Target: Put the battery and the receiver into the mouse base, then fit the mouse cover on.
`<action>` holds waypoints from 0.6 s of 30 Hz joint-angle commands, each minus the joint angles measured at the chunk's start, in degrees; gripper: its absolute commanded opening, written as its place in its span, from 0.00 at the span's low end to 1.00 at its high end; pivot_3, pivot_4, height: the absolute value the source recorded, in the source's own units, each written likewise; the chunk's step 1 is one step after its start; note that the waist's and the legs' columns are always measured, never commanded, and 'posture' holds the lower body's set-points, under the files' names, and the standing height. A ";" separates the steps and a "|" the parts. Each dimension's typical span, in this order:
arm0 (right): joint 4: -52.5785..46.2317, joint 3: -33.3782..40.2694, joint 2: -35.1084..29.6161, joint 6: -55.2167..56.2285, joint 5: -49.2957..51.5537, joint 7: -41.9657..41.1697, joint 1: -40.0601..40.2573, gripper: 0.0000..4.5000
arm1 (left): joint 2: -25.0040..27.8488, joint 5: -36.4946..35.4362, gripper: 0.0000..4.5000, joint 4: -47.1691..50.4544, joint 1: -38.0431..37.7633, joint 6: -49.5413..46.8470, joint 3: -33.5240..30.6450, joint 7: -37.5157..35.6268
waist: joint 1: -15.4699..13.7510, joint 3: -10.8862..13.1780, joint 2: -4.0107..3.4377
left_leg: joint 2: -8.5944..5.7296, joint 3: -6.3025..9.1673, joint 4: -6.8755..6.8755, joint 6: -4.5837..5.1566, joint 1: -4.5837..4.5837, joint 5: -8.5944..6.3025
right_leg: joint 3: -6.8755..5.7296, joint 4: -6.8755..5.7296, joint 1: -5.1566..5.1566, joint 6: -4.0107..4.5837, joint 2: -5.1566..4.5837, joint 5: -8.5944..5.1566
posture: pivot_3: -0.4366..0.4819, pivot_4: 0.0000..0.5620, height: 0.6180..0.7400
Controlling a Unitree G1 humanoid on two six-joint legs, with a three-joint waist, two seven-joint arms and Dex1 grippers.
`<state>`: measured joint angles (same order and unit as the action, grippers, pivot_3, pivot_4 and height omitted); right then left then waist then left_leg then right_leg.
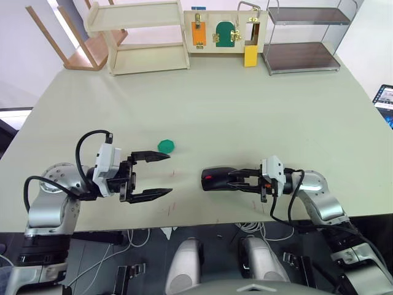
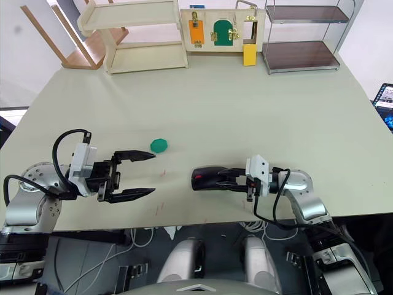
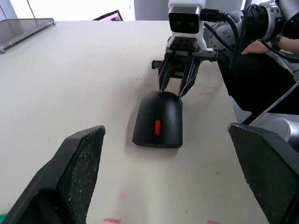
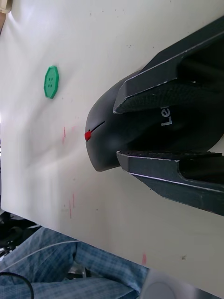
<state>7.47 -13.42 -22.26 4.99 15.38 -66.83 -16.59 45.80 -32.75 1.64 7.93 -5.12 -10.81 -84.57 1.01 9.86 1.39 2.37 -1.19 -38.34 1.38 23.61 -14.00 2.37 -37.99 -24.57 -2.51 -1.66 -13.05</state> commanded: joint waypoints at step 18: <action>-7.19 25.11 -10.92 -1.53 12.06 5.97 19.25 0.34 | -6.59 3.24 1.00 5.15 -16.08 -5.18 -9.96 27.20 | -0.22 0.01 -0.02 | -0.06 -0.02 0.01 0.00 0.08 0.00 | 0.02 0.05 -0.01 -0.01 -0.12 0.01 | 0.48 0.27 1.00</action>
<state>2.06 8.97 -32.23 2.70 25.55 -60.81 2.04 39.32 -29.33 4.53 -7.41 -11.20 -17.89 -59.35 0.79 9.88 1.37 2.32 -1.23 -38.34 1.38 23.67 -14.00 2.40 -37.95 -24.58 -2.52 -1.78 -13.05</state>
